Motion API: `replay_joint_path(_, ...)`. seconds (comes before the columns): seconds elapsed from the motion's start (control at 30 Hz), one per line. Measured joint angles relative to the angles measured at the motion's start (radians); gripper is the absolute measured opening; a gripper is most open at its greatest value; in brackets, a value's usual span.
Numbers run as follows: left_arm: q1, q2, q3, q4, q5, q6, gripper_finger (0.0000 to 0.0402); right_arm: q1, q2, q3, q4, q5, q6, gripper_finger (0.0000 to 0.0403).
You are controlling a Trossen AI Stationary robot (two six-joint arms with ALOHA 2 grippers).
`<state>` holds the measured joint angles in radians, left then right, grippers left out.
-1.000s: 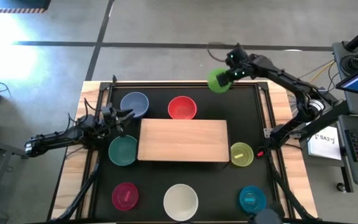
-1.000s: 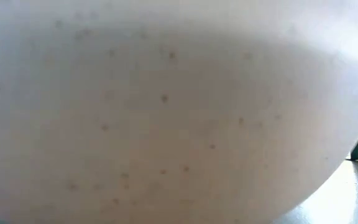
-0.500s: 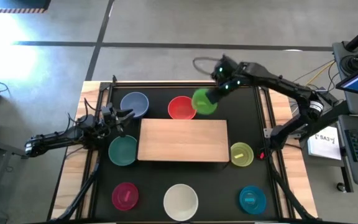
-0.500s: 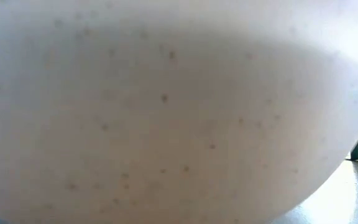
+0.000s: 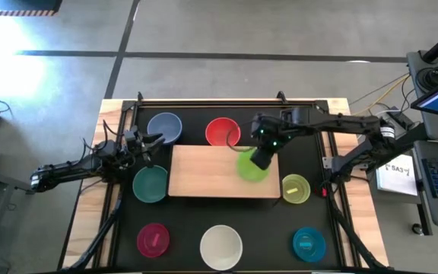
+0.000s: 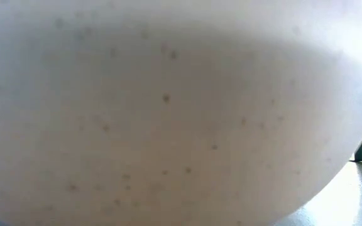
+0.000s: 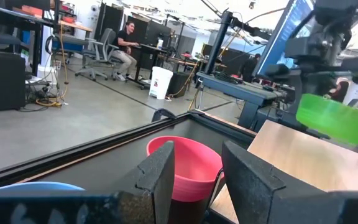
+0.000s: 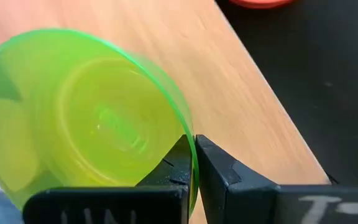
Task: Place and stack bowls onto a shelf
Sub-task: Put the small green bowl on the shelf
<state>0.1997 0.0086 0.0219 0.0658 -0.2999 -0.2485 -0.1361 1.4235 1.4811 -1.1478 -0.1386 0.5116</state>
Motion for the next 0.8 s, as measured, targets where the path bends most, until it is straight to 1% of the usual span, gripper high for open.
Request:
replay_joint_path(0.07,0.000,0.000,0.000,0.000,0.000,0.000,0.0116,0.010,0.000,0.000,-0.033,0.036,0.009,0.0008)
replay_joint_path(0.23,0.000,0.000,0.000,0.000,0.000,0.000,0.0116,0.010,0.000,-0.009,-0.079,0.066,0.049,0.0008)
replay_joint_path(0.8,0.000,0.000,0.000,0.000,0.000,0.000,0.0116,0.014,0.001,-0.075,-0.074,0.052,0.117,0.0009)
